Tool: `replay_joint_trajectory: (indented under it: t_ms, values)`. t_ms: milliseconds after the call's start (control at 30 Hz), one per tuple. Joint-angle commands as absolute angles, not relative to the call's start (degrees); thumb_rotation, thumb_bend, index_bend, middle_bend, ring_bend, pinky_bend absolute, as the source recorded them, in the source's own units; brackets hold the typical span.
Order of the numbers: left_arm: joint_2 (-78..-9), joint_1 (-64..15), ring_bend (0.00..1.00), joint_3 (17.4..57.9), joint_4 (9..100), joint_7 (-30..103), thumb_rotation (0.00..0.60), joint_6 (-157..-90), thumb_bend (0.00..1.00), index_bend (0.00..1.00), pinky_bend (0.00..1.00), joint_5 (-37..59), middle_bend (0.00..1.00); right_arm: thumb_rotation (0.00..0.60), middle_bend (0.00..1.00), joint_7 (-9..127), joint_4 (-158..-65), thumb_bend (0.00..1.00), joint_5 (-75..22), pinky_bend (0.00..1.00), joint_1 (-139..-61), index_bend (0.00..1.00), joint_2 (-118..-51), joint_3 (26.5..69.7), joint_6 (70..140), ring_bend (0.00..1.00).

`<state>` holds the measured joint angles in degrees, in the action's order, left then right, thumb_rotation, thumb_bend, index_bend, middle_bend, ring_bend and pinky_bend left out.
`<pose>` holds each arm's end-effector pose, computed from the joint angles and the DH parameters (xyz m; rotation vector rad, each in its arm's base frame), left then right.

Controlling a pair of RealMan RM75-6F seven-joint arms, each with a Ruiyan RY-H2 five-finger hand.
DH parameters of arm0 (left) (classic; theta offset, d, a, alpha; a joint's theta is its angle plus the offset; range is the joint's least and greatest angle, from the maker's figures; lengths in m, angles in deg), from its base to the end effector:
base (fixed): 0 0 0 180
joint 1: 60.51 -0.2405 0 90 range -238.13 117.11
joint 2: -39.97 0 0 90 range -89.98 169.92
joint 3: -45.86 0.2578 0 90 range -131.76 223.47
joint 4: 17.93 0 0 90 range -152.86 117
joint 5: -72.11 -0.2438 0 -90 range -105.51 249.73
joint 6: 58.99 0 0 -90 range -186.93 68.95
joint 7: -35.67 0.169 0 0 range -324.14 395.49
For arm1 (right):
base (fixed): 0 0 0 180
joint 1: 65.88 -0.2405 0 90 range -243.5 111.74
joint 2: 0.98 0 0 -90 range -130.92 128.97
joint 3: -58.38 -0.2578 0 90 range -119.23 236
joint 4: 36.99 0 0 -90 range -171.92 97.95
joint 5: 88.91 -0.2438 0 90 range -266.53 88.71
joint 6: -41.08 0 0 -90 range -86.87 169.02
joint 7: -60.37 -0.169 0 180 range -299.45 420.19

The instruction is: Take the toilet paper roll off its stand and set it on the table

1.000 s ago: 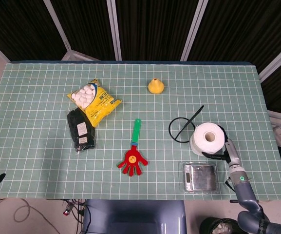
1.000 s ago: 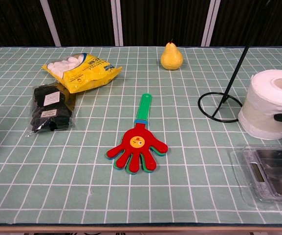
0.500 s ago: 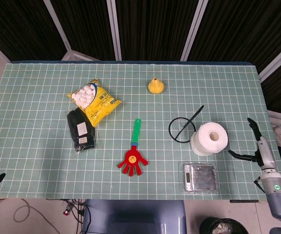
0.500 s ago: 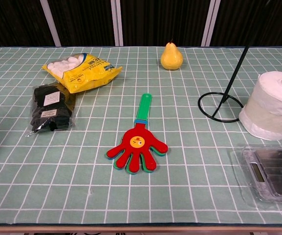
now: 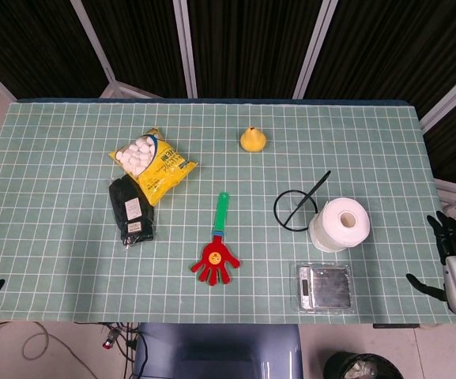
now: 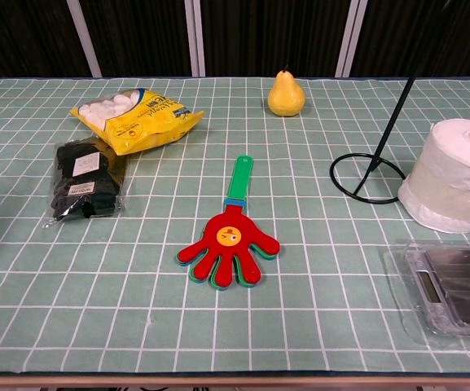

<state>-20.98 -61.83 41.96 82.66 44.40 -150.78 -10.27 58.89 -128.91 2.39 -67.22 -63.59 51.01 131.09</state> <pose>-0.3205 0.1759 0.1570 -1.2265 -0.8493 -0.8135 -0.3146 -0.2062 0.1584 1.3438 -0.7721 1.0067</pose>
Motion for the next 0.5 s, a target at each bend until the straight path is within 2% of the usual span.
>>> replay_joint_trajectory:
  t_ms: [33, 500]
  values:
    - [-21.0, -61.9, 0.0, 41.9, 82.6, 44.4, 0.6, -150.9, 0.12, 0.13, 0.0, -10.3, 0.0, 0.6, 0.0, 61.5, -127.4, 0.0, 4.9, 0.0, -65.9, 0.0, -64.5, 52.5, 133.5, 0.0]
    - [-21.2, -61.7, 0.0, 42.0, 82.2, 44.5, 0.6, -150.8, 0.12, 0.13, 0.0, -10.7, 0.0, 0.6, 0.0, 60.0, -128.4, 0.0, 5.3, 0.0, -67.1, 0.0, -63.7, 54.5, 131.2, 0.0]
